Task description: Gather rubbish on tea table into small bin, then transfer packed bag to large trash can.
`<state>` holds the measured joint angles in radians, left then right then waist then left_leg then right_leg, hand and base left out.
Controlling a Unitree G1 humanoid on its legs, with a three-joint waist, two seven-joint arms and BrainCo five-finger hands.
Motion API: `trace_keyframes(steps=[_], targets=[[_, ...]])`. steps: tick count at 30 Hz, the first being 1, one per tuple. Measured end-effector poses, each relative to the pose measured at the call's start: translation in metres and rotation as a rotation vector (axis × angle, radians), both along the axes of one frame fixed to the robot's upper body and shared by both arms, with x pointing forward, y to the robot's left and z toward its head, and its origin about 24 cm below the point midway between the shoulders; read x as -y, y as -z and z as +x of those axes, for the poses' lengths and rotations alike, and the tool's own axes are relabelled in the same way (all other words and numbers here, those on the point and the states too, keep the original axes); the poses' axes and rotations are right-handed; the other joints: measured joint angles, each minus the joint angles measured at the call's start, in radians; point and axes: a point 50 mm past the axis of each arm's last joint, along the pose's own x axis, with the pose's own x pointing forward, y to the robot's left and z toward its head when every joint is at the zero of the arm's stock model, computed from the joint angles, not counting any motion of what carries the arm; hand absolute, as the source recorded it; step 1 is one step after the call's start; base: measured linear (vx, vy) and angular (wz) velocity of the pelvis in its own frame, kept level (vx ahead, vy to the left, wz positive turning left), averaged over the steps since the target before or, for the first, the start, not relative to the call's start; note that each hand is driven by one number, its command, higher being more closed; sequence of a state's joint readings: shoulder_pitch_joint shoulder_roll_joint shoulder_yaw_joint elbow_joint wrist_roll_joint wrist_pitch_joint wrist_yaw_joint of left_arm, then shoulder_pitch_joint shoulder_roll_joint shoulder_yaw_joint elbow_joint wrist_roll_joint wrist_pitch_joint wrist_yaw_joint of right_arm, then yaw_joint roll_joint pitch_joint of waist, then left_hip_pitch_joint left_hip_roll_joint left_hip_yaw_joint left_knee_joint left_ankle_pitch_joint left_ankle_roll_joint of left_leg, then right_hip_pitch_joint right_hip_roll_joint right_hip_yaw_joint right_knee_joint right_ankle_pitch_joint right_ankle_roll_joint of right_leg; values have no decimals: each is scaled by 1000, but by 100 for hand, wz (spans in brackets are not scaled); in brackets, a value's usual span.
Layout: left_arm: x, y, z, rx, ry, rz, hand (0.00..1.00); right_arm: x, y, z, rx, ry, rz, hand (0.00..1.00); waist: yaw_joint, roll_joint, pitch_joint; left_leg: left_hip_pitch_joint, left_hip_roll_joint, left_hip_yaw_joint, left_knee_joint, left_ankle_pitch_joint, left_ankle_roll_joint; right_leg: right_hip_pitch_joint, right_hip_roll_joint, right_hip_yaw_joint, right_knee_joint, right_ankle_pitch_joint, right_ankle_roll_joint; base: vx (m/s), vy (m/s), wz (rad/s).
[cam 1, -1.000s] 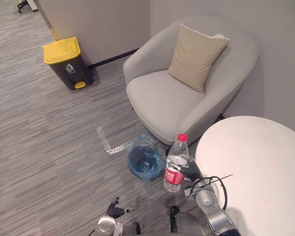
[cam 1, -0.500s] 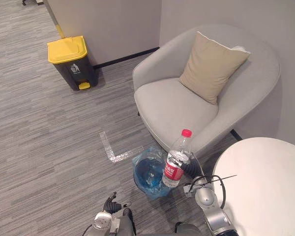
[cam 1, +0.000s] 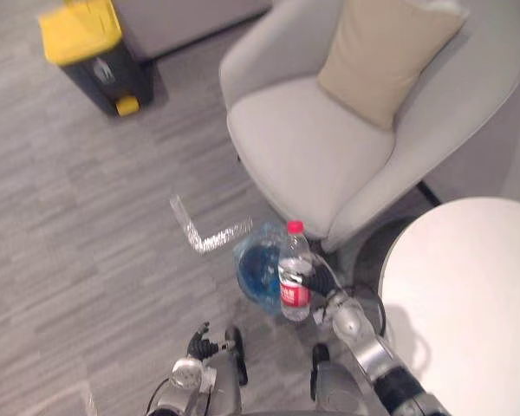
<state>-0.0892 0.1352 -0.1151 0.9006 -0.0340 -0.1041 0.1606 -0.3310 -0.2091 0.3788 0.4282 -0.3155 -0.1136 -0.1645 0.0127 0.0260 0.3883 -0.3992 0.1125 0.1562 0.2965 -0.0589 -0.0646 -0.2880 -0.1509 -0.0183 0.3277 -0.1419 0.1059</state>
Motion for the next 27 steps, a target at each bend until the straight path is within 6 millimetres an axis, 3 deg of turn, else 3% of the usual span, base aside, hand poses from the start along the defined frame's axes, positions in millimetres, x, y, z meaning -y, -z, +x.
trace_keyframes(steps=[2,7,10,13,15,16,19,24,25,27], targets=[[-5,-12,18,64,-51,-9,0,0,-18,17,59,3,-26,100,21,-1,46,-73,0,-2,29,9,11,-66,-6,2,22,0,0,-186,45,7],[-14,-40,54,202,-153,-38,0,12,-61,47,195,44,-82,100,38,-3,60,-289,1,-31,80,42,29,-255,-5,-7,55,4,7,-158,44,10],[-10,-78,87,374,-167,-74,0,19,-97,59,309,92,-74,100,43,-3,88,-415,11,-55,124,53,32,-360,3,-27,86,4,8,-142,44,9],[0,-142,106,669,-125,-120,0,22,-130,59,432,124,-13,100,53,-8,104,-517,11,-74,142,72,34,-466,-1,-38,144,0,7,-94,29,10],[-1,-176,93,851,-98,-164,0,25,-146,58,483,142,53,100,57,-5,117,-559,1,-85,142,85,31,-518,-11,-49,180,-13,6,-62,18,18],[-6,-183,81,902,-103,-168,0,27,-152,57,505,149,70,100,63,-5,118,-579,1,-86,142,82,26,-540,-15,-54,192,-19,2,-45,6,11],[-24,-179,50,915,-157,-154,0,38,-170,55,576,191,88,100,86,-1,120,-633,2,-81,131,85,29,-603,-24,-66,217,-30,0,-3,-1,12],[-18,-173,33,903,-152,-221,0,46,-179,57,607,219,82,100,111,-1,120,-678,-4,-76,108,125,30,-649,-46,-101,241,-50,-5,58,-12,23],[-13,-176,33,914,-132,-242,0,44,-183,57,616,215,86,0,118,-1,120,-682,-6,-72,107,130,30,-657,-50,-103,248,-53,-5,61,-18,13],[-5,-182,33,941,-107,-281,0,41,-184,59,618,210,92,0,123,-2,119,-682,-6,-58,107,130,30,-661,-58,-106,260,-66,-4,54,-18,9]])
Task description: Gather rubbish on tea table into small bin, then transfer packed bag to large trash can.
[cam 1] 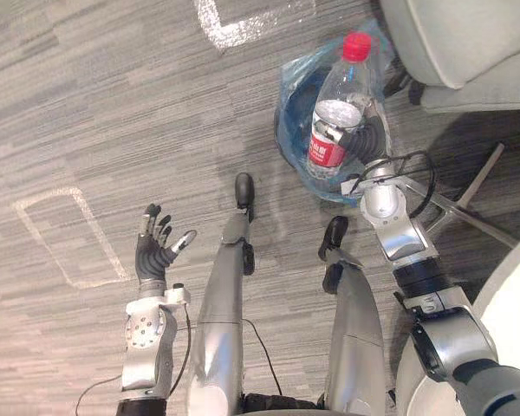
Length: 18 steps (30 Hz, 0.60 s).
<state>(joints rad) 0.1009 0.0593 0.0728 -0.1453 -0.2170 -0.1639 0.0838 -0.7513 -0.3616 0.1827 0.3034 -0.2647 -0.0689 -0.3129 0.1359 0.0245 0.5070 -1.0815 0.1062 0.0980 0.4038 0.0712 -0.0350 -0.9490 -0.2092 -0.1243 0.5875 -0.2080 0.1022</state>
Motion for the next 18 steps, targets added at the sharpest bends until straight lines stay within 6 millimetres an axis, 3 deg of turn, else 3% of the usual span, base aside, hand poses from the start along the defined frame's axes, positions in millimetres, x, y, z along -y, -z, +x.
trace_keyframes(steps=[12,18], targets=[[20,-9,1,49,101,-4,0,-2,5,4,-5,37,-55,0,2,0,-35,-38,4,3,1,5,-7,-53,-7,-19,46,-24,-14,9,-6,2],[32,-26,-2,119,149,-5,0,-15,33,-2,-40,54,-198,0,6,1,-95,-54,5,0,4,4,-9,-65,-9,-32,57,-35,-15,-9,-4,4]])
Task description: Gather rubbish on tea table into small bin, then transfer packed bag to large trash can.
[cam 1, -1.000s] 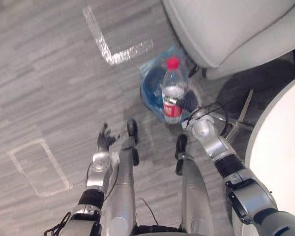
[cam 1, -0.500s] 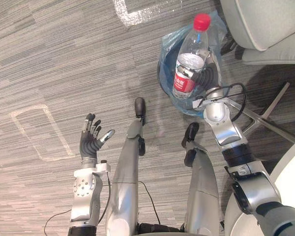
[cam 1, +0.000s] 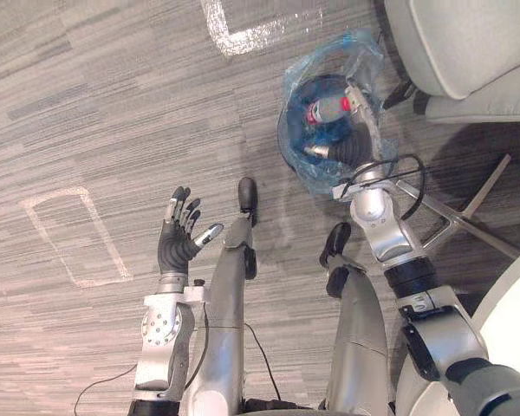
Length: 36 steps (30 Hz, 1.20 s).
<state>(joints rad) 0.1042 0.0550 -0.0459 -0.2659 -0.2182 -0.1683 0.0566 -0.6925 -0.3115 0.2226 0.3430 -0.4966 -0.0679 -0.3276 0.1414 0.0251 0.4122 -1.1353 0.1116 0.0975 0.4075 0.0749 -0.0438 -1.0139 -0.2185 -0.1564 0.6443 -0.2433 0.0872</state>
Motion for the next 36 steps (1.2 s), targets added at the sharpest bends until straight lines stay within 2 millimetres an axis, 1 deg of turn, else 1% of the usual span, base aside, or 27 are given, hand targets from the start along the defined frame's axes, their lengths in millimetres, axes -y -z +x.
trace_keyframes(steps=[1,2,3,4,5,6,7,9,11,14,16,17,18,19,23,28,32,36], targets=[[1,2,1,-6,2,-1,0,-3,12,-3,-30,-5,-25,0,-3,-2,-13,-3,1,0,1,-1,-1,-1,2,1,-4,0,0,0,0,0],[0,10,6,-34,-4,-2,0,-4,22,-4,-55,1,-63,0,-4,-2,-30,-6,2,0,1,-1,0,-2,3,2,-8,0,0,0,0,0],[-2,16,9,-55,-14,-4,0,-5,28,-4,-74,1,-77,0,-4,-3,-37,-6,2,0,1,-2,0,-2,3,2,-10,0,0,6,1,-5],[-2,39,25,-163,-57,4,0,-10,46,-6,-133,-5,-143,0,-6,-6,-58,-6,6,2,2,-1,0,-1,7,4,-13,1,0,7,0,-5],[-3,47,28,-199,-70,9,0,-12,50,-6,-147,-13,-165,0,-8,-7,-61,-6,8,3,4,-1,0,0,9,4,-14,2,0,6,-7,-10],[0,66,36,-292,-83,32,0,-18,60,-7,-175,-25,-229,0,-16,-7,-61,-6,16,5,15,-1,0,5,16,4,-14,3,-2,-2,-9,-7],[4,75,38,-337,-71,50,0,-22,67,-7,-192,-34,-269,0,-24,-7,-62,-4,19,5,15,-1,0,5,19,4,-10,3,-2,-9,-10,-6],[13,86,42,-386,-52,62,0,-23,80,-5,-234,-31,-324,0,-31,-7,-62,4,23,7,11,0,-1,5,20,6,-3,3,-3,-21,-8,-4],[21,91,50,-419,-37,76,0,-20,98,-3,-305,-8,-387,0,-33,-8,-61,20,25,16,-22,17,-5,3,21,10,-3,6,-9,-38,-11,-3],[22,89,63,-428,-60,87,0,-21,114,3,-391,24,-432,0,-40,-8,-61,36,28,31,-95,44,-9,-15,23,7,-13,13,-18,-55,-30,3],[22,87,70,-433,-73,83,0,-23,119,7,-429,41,-458,0,-42,-10,-60,26,32,34,-128,66,-9,-36,27,2,-20,21,-23,-40,-36,0],[21,86,73,-436,-81,80,0,-24,119,10,-439,55,-463,0,-47,-12,-59,12,33,33,-136,80,-13,-54,28,-1,-19,22,-25,-28,-33,1],[20,86,75,-440,-88,73,0,-25,119,11,-447,62,-465,0,-52,-15,-59,4,33,33,-144,91,-8,-66,28,-2,-18,24,-26,-13,-31,3],[20,86,77,-445,-101,60,0,-26,118,13,-451,73,-467,100,-55,-16,-58,-14,34,31,-144,97,-8,-81,29,-5,-15,26,-28,-2,-30,3],[21,82,85,-442,-108,54,0,-22,110,22,-456,127,-462,100,-59,-20,-56,-40,33,30,-143,104,-7,-106,28,-6,-7,26,-28,0,-16,2],[20,76,90,-429,-125,33,0,-30,109,22,-447,116,-443,100,-61,-21,-55,-57,33,30,-146,102,-9,-125,28,-7,-7,25,-29,-2,-6,0],[20,80,89,-445,-125,35,0,-31,106,22,-437,112,-431,100,-61,-22,-56,-62,32,29,-148,102,-9,-130,28,-9,-6,25,-29,-6,-8,0],[20,80,89,-445,-124,34,0,-34,92,22,-369,108,-356,100,-61,-23,-56,-58,33,30,-148,103,-9,-127,28,-8,-5,25,-29,-6,-8,0]])
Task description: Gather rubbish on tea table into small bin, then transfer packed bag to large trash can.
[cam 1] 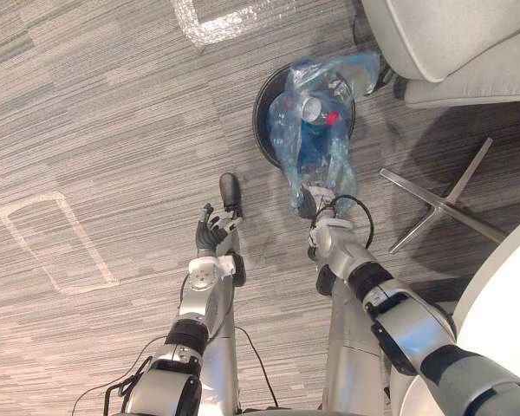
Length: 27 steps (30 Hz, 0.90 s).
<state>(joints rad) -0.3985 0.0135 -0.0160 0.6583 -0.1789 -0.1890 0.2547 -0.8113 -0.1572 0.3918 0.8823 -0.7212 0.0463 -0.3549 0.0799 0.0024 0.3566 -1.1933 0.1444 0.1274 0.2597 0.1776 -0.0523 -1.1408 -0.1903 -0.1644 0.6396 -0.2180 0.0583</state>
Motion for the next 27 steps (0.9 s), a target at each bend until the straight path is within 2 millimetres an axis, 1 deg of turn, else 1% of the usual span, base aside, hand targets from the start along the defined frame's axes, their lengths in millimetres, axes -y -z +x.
trace_keyframes(steps=[3,8,10,11,13,16,19,21,24,26,27], targets=[[1,1,-1,-5,0,-3,0,-2,-7,-3,39,-5,64,100,0,-1,0,18,0,1,0,0,0,18,0,1,0,0,0,-16,-35,0],[-2,10,-10,-29,-14,-13,0,-6,-16,-16,107,-41,207,100,-6,-12,-2,62,3,5,1,-1,0,61,3,4,-8,0,0,-5,-13,-1],[-5,15,-16,-48,-21,-10,0,-12,-23,-26,149,-64,319,100,-20,-23,-3,86,6,5,6,-3,-2,90,7,5,-11,0,0,-12,-28,-3],[-5,17,-17,-57,-20,-7,0,-12,-24,-29,157,-66,356,100,-21,-25,-2,97,7,5,7,-4,-3,99,8,6,-14,1,0,-9,-26,-5],[-6,22,-22,-78,-17,6,0,-14,-30,-40,188,-82,471,100,-21,-36,-5,134,18,6,26,-18,-4,146,18,9,-18,1,-1,-13,-34,-10],[-9,29,-29,-104,-19,13,0,-17,-39,-53,218,-119,598,100,-21,-40,-6,187,36,14,67,-53,-6,210,33,17,-28,1,-2,-16,-33,-18],[-8,34,-35,-129,3,24,0,-19,-47,-65,253,-163,682,100,-23,-43,-8,252,41,21,67,-66,-10,275,38,23,-46,0,-1,-9,-30,-10],[-11,39,-39,-147,0,35,0,-19,-42,-74,226,-175,740,100,-23,-48,-11,303,47,23,64,-72,-13,336,48,22,-73,3,-1,6,-30,-7],[-15,48,-46,-196,-5,43,0,-22,-33,-85,175,-198,774,100,-24,-70,-25,378,53,26,56,-86,-17,422,56,20,-112,4,1,48,-36,-4],[-18,59,-54,-246,-8,55,0,-24,-27,-92,132,-218,812,100,-24,-86,-37,449,57,26,51,-98,-22,514,64,18,-158,10,6,92,-25,-2],[-19,63,-57,-264,-8,60,0,-25,-27,-95,125,-229,821,100,-24,-94,-44,472,56,28,45,-102,-25,537,65,19,-173,12,7,132,-11,-2]])
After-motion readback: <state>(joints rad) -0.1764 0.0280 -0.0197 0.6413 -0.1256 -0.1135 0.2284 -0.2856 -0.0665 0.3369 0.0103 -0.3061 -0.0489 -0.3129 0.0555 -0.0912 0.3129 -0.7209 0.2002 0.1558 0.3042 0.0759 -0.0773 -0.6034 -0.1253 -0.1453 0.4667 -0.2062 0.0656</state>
